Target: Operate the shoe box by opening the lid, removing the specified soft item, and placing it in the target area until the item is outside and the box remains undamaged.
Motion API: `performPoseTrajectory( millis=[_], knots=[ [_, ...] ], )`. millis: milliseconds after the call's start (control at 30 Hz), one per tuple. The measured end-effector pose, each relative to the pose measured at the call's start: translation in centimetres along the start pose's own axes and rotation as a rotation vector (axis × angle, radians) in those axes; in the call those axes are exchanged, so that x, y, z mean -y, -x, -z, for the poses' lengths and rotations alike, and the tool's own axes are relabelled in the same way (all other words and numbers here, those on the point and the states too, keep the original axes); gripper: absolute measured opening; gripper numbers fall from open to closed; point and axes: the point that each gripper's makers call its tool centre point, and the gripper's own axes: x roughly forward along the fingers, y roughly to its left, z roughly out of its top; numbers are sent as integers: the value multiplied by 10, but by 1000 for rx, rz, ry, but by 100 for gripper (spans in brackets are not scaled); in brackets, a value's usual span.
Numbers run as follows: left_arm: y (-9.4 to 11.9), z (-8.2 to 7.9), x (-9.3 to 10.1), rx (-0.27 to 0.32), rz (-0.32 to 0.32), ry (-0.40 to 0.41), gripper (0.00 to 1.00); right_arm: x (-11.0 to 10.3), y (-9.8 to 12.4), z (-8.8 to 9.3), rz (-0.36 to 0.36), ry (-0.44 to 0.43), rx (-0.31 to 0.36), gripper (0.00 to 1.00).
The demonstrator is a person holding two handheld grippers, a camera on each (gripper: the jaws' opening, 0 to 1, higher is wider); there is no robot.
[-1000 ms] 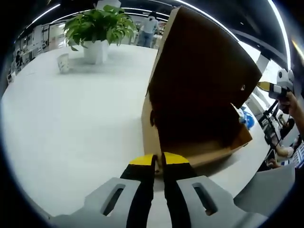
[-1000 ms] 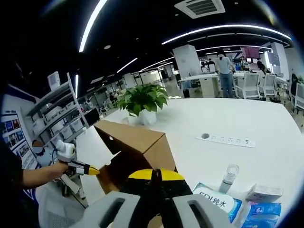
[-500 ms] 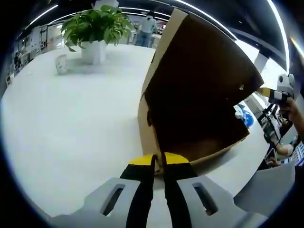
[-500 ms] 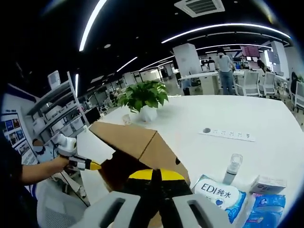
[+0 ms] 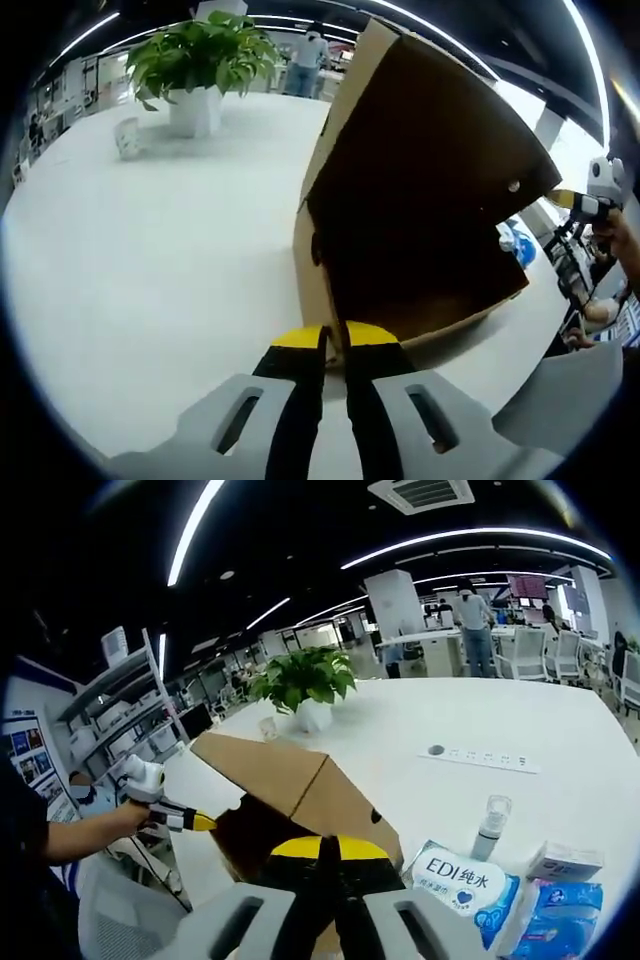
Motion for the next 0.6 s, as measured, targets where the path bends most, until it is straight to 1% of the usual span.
performPoseTrajectory(
  millis=[367, 400, 433, 500, 533, 600],
  knots=[
    [-1, -4, 0, -14, 0, -34, 6, -4, 2, 8, -2, -18, 4, 0],
    [0, -4, -1, -13, -2, -41, 6, -7, 3, 8, -10, -44, 10, 0],
    [0, -5, 0, -13, 0, -39, 6, -7, 3, 8, -8, -42, 8, 0],
    [1, -9, 0, -2, 2, -45, 6, -7, 3, 10, -7, -31, 5, 0],
    [3, -14, 1, 14, 3, -47, 6, -7, 2, 12, -6, -35, 1, 0],
    [4, -19, 3, 21, 4, -54, 7, -5, 2, 15, -7, -35, -4, 0]
  ],
)
